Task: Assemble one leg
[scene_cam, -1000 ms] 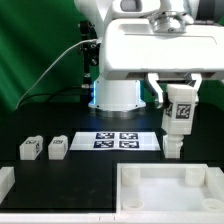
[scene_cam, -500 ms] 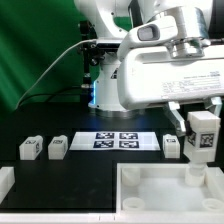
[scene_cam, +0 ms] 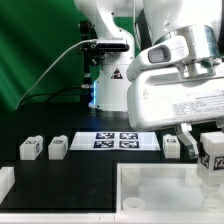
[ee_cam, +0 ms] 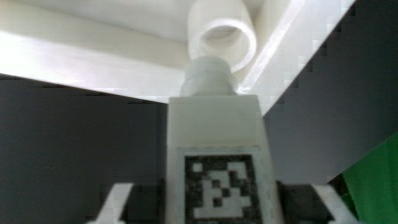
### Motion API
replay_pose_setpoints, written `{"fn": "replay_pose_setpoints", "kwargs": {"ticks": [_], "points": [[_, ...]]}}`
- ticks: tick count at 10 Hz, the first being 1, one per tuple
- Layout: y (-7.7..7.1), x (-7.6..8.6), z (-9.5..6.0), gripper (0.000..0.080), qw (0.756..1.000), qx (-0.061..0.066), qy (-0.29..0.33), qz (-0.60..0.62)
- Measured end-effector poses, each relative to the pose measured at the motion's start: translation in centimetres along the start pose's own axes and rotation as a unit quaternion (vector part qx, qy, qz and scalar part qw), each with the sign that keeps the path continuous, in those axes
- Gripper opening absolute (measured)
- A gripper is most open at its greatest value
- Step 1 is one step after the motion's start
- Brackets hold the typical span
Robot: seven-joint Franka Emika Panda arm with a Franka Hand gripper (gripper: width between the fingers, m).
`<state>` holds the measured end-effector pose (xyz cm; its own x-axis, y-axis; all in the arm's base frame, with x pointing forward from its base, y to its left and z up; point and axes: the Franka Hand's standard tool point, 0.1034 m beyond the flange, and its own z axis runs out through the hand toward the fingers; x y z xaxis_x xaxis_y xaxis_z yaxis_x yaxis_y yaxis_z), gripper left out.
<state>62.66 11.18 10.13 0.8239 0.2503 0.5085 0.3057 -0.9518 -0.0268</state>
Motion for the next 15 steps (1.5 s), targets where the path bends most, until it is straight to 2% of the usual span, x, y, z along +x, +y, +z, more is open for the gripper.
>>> {"fn": "replay_pose_setpoints", "kwargs": {"ticks": [1,6,8,10,12,14,15], "points": [[-0.4,-0.3,0.3,0.0291,1.0,0.002,-0.003,-0.001],[-0.5,-1.1,1.2,0.0291,1.0,0.001,0.001,0.0],[-0.5,-2.0,1.9,0.0291,1.0,0.003,-0.006,0.002],[-0.4,-2.3,2.4,0.0291,1.0,-0.001,0.003,0.004],[-0.3,-2.0,2.7,0.0291,0.999,-0.01,0.033,0.006],[-0.3,-1.9,2.6,0.0291,0.999,-0.011,0.035,0.006],[-0.3,-2.0,2.6,0.0475,0.999,-0.011,0.035,0.006]]}}
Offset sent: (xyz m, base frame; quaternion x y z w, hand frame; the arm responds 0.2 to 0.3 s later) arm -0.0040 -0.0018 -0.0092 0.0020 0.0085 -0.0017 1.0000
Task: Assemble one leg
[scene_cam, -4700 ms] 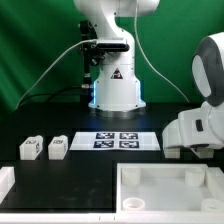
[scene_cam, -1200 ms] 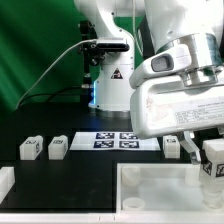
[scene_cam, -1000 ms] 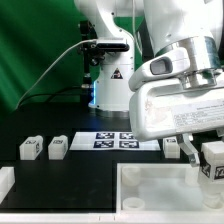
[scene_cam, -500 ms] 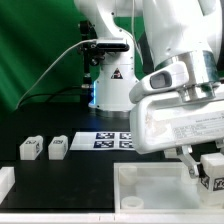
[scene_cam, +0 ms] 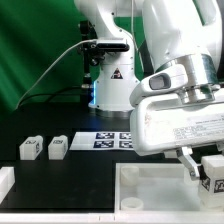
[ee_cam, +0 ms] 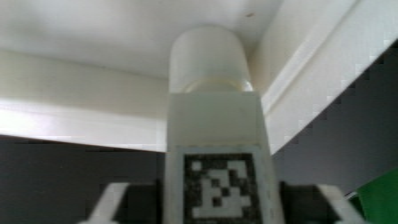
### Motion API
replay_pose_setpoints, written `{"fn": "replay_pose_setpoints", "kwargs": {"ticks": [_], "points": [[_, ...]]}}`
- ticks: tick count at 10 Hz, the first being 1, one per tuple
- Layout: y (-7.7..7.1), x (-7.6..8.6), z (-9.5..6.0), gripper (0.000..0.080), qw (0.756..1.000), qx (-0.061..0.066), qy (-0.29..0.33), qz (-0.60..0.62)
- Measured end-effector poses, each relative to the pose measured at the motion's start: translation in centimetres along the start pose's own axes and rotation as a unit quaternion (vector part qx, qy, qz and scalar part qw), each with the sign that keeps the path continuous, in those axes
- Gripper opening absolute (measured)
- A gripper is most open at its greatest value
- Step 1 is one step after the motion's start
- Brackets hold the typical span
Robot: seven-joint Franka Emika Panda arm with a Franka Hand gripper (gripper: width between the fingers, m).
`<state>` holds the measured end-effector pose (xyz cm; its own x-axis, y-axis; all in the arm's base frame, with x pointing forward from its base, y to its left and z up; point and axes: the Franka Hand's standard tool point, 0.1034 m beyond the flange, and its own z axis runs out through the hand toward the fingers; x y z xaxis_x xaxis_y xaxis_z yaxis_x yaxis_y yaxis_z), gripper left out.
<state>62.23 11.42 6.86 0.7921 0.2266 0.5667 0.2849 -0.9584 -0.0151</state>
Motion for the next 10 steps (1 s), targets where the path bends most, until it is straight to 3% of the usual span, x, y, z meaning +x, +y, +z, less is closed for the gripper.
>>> {"fn": "replay_pose_setpoints", "kwargs": {"ticks": [1,3,10], "points": [[0.0,0.0,0.0,0.0597,1.0,0.0,0.0,0.0],[0.01,0.0,0.0,0.0639,1.0,0.0,0.0,0.0],[0.18,0.05,-0.07,0.0648,1.0,-0.001,-0.001,0.001]]}}
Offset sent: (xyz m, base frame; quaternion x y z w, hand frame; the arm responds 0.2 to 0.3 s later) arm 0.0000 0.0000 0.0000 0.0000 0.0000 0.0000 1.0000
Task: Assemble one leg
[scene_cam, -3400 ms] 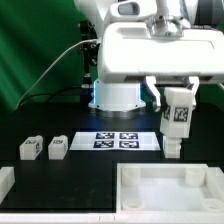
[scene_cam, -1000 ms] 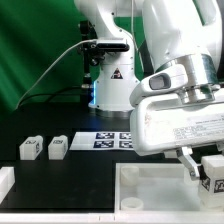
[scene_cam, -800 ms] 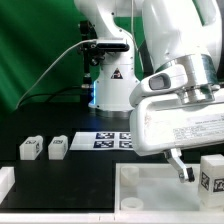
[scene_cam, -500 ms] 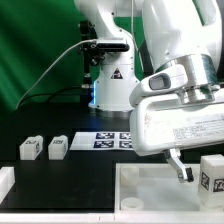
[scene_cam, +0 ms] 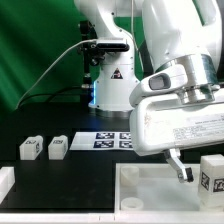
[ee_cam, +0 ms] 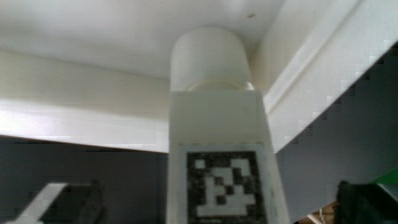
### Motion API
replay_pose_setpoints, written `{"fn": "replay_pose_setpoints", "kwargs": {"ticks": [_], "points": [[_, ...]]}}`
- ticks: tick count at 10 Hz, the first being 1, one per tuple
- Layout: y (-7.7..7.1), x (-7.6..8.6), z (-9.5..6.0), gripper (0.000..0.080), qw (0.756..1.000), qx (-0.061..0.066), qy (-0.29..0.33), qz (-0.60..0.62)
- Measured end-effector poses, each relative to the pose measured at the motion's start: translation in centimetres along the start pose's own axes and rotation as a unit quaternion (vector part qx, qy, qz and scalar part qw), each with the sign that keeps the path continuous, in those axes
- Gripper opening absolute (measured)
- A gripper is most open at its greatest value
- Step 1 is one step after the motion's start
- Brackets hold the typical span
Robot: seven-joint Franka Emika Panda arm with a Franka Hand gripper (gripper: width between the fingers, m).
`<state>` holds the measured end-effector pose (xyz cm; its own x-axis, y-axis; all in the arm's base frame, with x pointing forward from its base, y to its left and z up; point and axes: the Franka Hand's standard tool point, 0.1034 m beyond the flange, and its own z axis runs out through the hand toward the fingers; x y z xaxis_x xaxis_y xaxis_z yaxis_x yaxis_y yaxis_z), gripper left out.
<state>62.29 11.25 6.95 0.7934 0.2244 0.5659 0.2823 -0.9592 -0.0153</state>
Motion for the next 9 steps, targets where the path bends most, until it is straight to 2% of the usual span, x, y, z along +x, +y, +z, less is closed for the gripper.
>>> {"fn": "replay_pose_setpoints", "kwargs": {"ticks": [2,3,4,5,6,7,8,9], "points": [[0.4,1.1,-2.2,0.0648,0.999,0.008,-0.039,0.015],[-0.2,1.6,-3.3,0.0648,0.997,0.018,-0.076,0.027],[-0.2,2.2,-3.4,0.0648,0.996,0.015,-0.079,0.034],[-0.8,1.5,-3.1,0.0648,0.989,0.026,-0.137,0.052],[-1.0,1.6,-2.8,0.0648,0.977,0.03,-0.202,0.061],[-0.3,1.5,-2.1,0.0648,0.97,0.032,-0.234,0.055],[-0.4,0.7,-2.1,0.0648,0.953,0.046,-0.294,0.058],[-0.7,0.8,-2.0,0.0648,0.939,0.056,-0.333,0.059]]}}
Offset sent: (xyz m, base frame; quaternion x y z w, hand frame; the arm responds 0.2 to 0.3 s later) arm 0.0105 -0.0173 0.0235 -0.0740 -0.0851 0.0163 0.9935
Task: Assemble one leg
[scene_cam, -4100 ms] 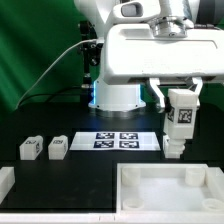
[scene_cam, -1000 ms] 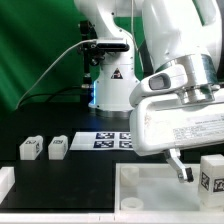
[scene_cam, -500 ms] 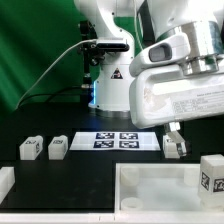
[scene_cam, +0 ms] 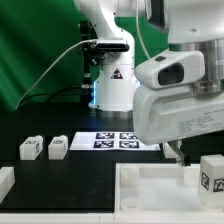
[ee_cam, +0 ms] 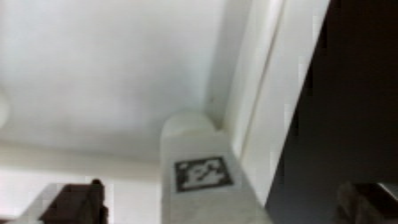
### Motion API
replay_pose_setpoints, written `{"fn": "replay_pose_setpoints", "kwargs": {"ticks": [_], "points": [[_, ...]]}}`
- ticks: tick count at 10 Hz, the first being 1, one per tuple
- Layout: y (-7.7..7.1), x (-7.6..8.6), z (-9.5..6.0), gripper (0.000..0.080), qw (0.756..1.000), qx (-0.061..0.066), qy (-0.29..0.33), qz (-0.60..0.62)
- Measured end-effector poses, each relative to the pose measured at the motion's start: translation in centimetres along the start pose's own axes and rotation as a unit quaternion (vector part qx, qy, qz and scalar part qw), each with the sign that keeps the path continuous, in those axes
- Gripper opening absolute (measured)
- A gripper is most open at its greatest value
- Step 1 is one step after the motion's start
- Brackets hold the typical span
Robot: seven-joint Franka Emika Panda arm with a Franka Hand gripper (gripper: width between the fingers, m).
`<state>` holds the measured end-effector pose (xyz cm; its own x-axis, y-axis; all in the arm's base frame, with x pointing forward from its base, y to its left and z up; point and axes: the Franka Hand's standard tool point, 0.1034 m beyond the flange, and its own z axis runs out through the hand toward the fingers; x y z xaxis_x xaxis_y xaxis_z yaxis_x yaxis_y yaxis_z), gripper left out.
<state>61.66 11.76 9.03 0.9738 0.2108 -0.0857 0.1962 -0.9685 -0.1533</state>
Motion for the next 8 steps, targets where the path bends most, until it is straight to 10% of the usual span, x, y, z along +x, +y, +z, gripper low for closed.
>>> {"fn": "replay_pose_setpoints", "kwargs": {"ticks": [8], "points": [[0.7,0.8,0.3,0.0648,0.999,0.008,-0.052,-0.001]]}}
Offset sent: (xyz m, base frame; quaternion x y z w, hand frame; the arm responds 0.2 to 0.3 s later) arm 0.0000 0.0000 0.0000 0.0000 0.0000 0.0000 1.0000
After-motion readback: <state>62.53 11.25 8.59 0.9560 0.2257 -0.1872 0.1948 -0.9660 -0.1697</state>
